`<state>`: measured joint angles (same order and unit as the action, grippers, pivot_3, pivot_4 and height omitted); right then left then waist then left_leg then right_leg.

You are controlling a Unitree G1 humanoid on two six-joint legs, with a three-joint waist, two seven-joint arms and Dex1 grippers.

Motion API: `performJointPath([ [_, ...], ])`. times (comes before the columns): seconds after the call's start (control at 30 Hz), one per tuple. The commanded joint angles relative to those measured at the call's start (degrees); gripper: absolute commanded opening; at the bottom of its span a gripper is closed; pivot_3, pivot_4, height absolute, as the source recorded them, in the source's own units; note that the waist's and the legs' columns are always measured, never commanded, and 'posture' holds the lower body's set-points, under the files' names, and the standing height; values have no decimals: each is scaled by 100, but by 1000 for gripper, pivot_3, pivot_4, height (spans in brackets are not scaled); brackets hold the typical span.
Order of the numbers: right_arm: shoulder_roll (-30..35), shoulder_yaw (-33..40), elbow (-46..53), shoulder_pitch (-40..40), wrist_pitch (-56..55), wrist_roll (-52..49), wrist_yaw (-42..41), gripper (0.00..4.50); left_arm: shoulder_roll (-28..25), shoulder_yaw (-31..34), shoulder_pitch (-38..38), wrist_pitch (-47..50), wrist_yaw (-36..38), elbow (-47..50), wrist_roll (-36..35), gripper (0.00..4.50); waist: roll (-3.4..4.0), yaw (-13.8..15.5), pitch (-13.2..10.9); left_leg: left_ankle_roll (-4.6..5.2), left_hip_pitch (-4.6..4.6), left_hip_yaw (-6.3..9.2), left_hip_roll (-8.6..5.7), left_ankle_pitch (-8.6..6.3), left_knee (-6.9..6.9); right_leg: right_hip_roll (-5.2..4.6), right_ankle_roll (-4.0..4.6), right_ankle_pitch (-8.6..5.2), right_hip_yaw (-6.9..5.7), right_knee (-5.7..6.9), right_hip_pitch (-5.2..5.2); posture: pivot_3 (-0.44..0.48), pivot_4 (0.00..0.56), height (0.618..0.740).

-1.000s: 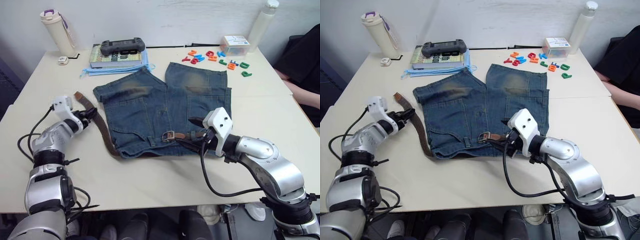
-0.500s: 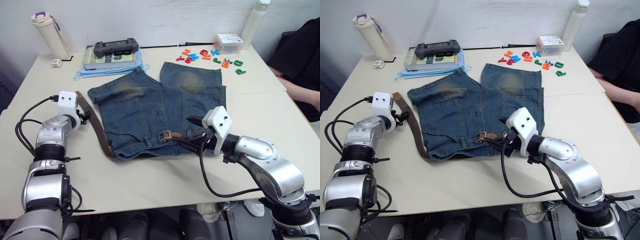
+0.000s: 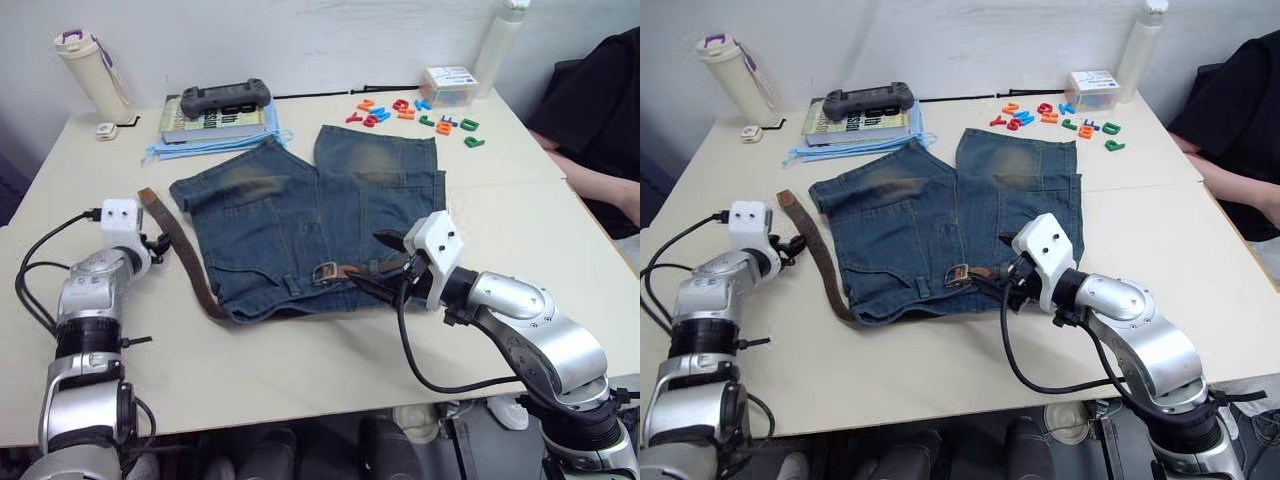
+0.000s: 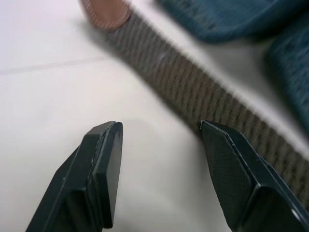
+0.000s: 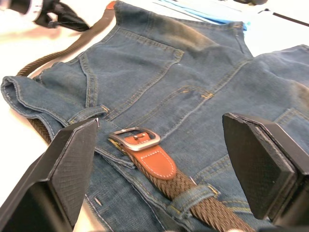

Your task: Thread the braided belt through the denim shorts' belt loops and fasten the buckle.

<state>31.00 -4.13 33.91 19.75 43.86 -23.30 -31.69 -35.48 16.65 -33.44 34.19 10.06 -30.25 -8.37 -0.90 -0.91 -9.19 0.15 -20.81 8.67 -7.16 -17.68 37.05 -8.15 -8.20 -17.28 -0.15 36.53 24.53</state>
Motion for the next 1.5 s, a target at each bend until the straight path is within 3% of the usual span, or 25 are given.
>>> performJointPath([
  [0.03, -6, 53, 268, 16, -50, -49, 38, 4391, -159, 260, 683, 667, -91, 248, -23, 2872, 0, -43, 0, -3, 9, -1, 5, -3, 0, 8, 0, 0, 7, 0, -4, 0, 150, 738],
  [0.13, -22, 1, 231, 14, -74, -32, 32, 4391, -83, 371, 929, 751, 334, 1026, -387, 2872, 1, -70, 0, -4, 34, -1, 10, -25, -2, 38, 0, 0, 46, 0, -6, 0, 150, 738],
  [0.23, -50, -51, 183, 45, -90, -16, 26, 4391, 254, 735, 866, 1497, 467, 1968, -1128, 2872, -2, -34, -3, -7, 35, 3, 21, -36, 2, 52, 2, -1, 51, -4, -6, 0, 150, 738],
  [0.43, -129, -147, 199, 28, -89, -14, 57, 4391, 1309, 1547, 98, 3594, -571, 2993, -1827, 2872, -20, 259, -13, -1, 16, 15, 14, -40, 30, 55, 2, 8, 48, -14, -10, 0, 150, 738],
  [0.6, -181, -166, 265, -41, -79, -3, 130, 4391, 1703, 1965, -83, 4337, -1083, 3265, -1775, 2872, -30, 190, -18, -3, 7, 6, 17, -41, 24, 61, -2, 16, 50, -31, 0, 0, 150, 738],
  [0.77, -225, -197, 238, -19, -115, 26, 210, 4391, 1911, 2656, -387, 3950, -1371, 2416, -1738, 2872, -30, 225, -18, -9, 7, 3, 34, -44, 19, 72, 4, 19, 43, -42, 1, 0, 150, 738],
  [0.9, -296, -183, 202, 6, -132, 23, 249, 4391, 1680, 2202, -442, 3189, -1134, 1544, -1541, 2872, -28, 235, -17, -14, 23, -1, 37, -41, 22, 73, 14, 27, 40, -42, -15, 0, 150, 738],
  [1.1, -297, -143, 214, 63, -110, -8, 267, 4391, 858, 108, -230, 2135, -100, 948, -755, 2872, -6, 221, -4, -21, 50, -6, 48, -37, 13, 81, 19, 33, 43, -42, -34, 0, 150, 738],
  [1.3, -294, -126, 237, 35, -111, -6, 288, 4391, 719, -130, -95, 2030, -110, 906, -637, 2872, 7, 227, 3, -22, 50, -4, 52, -36, 9, 84, 22, 34, 44, -42, -34, 0, 150, 738],
  [1.4, -301, -130, 234, 24, -125, 8, 304, 4500, 773, 22, -17, 2116, -125, 1073, -759, 2149, 8, 219, 3, -22, 50, -5, 54, -36, 9, 85, 22, 34, 44, -42, -34, 0, 150, 738],
  [1.5, -303, -141, 205, 24, -153, 29, 307, 4500, 989, 545, -10, 2272, -413, 1309, -971, 948, 8, 215, 3, -22, 49, -6, 58, -37, 5, 87, 22, 34, 45, -50, -33, 0, 150, 738],
])
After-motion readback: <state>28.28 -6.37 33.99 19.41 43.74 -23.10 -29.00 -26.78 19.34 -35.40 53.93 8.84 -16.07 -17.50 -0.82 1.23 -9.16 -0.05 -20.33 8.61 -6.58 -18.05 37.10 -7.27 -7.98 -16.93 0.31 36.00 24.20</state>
